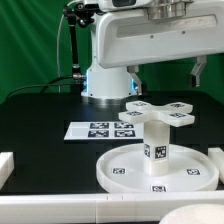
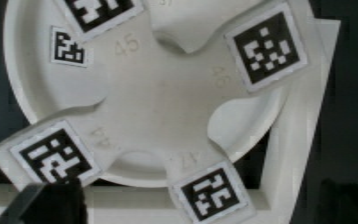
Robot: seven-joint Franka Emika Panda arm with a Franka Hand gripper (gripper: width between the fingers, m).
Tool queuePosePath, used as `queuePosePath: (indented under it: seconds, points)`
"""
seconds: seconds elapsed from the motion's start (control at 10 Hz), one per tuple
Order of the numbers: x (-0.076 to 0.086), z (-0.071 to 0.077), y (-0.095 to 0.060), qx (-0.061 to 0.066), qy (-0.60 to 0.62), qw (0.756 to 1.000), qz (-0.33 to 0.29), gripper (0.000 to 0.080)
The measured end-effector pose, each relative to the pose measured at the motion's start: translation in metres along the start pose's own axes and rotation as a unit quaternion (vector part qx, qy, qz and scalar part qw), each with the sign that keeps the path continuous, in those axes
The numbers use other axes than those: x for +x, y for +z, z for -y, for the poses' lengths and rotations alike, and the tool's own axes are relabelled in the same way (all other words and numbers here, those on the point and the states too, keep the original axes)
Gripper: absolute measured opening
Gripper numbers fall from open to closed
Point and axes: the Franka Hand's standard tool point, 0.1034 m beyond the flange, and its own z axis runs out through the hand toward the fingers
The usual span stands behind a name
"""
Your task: Assemble round table
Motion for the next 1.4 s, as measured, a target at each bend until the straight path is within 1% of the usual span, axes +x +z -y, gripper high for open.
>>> queuePosePath:
  seconds: [0.1, 0.2, 0.3, 0.4, 0.5, 0.6, 0.7, 0.9, 1.0, 1.1, 1.4]
  points:
    - [-0.001, -0.002, 0.001, -0.003, -0.066, 0.998, 0.002, 0.0649]
    - [-0.002, -0.006, 0.003, -0.009, -0.137, 0.991, 0.007, 0.0649]
    - [-0.002, -0.004, 0.003, -0.021, -0.187, 0.982, 0.013, 0.0649]
    - [-0.003, 0.001, 0.003, -0.028, -0.242, 0.970, 0.018, 0.0649]
    - [-0.002, 0.004, 0.003, -0.040, -0.303, 0.952, 0.025, 0.0649]
    - [-0.002, 0.005, 0.004, -0.042, -0.337, 0.940, 0.030, 0.0649]
    - [-0.003, 0.002, 0.004, -0.042, -0.356, 0.933, 0.031, 0.0649]
    - [-0.003, -0.001, 0.004, -0.042, -0.416, 0.908, 0.036, 0.0649]
    - [-0.005, -0.003, 0.005, -0.040, -0.443, 0.895, 0.038, 0.0649]
    - [-0.010, -0.007, 0.009, -0.036, -0.473, 0.879, 0.043, 0.0649]
    - [-0.019, -0.005, 0.017, -0.032, -0.467, 0.883, 0.049, 0.0649]
